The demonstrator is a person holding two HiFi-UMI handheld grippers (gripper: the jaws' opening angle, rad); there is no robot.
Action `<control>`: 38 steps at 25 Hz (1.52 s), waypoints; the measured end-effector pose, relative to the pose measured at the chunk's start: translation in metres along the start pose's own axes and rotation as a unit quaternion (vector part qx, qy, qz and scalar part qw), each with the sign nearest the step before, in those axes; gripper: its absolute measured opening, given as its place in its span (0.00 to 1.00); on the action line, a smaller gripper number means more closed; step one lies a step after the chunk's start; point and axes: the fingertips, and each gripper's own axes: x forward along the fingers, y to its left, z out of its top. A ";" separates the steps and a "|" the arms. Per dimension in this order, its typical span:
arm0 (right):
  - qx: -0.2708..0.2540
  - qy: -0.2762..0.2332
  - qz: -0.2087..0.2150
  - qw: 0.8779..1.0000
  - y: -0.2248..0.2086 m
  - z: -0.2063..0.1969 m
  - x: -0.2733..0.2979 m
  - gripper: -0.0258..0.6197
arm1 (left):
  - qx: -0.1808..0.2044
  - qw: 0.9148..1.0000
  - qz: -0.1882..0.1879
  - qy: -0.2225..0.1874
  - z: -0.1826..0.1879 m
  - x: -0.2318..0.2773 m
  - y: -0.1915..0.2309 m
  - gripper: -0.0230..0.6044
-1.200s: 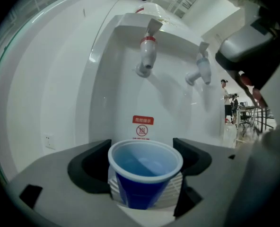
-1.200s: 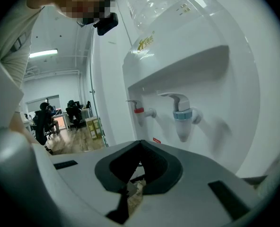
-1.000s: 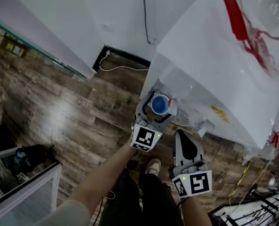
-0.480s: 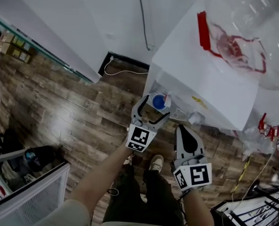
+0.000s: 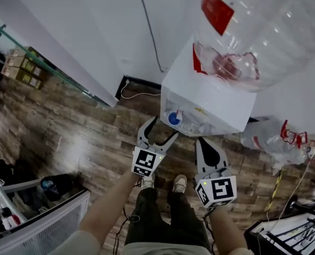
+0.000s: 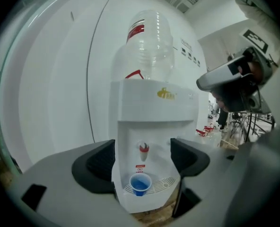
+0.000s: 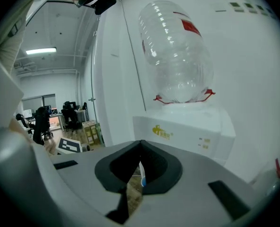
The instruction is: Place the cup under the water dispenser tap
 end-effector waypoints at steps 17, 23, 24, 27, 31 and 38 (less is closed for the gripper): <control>-0.009 -0.022 -0.028 0.999 0.006 0.128 -0.095 0.05 | 0.015 0.999 -0.003 -0.034 0.182 -0.125 -0.030 0.44; -0.018 -0.045 -0.020 0.999 0.019 0.175 -0.128 0.05 | 0.003 0.999 0.009 -0.053 0.232 -0.161 -0.036 0.35; -0.022 -0.050 -0.019 0.998 0.021 0.182 -0.133 0.05 | 0.003 0.998 0.009 -0.058 0.241 -0.166 -0.036 0.34; -0.028 -0.056 -0.012 0.998 0.028 0.205 -0.151 0.05 | 0.005 0.997 0.017 -0.069 0.266 -0.183 -0.037 0.30; -0.022 -0.077 0.013 0.997 0.044 0.240 -0.178 0.05 | 0.024 0.996 0.033 -0.082 0.297 -0.206 -0.036 0.25; -0.056 -0.102 0.022 0.993 0.059 0.283 -0.217 0.05 | 0.054 0.990 0.040 -0.125 0.349 -0.242 -0.047 0.18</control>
